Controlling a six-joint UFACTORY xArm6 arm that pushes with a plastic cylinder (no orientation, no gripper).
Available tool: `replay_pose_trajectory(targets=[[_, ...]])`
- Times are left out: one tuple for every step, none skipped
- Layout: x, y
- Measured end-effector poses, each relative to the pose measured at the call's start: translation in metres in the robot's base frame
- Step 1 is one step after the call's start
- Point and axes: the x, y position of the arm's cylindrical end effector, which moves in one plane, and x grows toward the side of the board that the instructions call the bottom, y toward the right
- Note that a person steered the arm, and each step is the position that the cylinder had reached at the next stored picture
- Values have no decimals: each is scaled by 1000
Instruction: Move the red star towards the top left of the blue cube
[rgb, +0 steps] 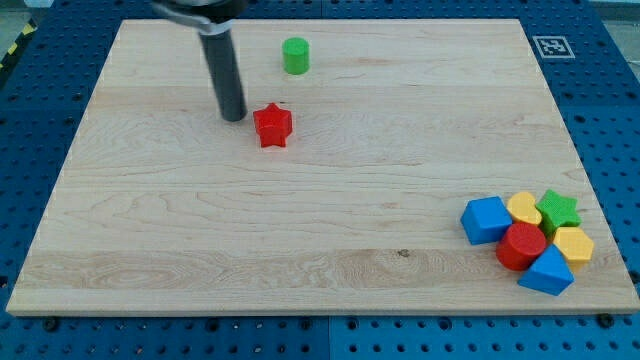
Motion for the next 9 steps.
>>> replay_pose_trajectory(targets=[[4,6],[22,47],[37,92],[59,96],[62,95],[62,74],[64,60],[72,57],[86,57]])
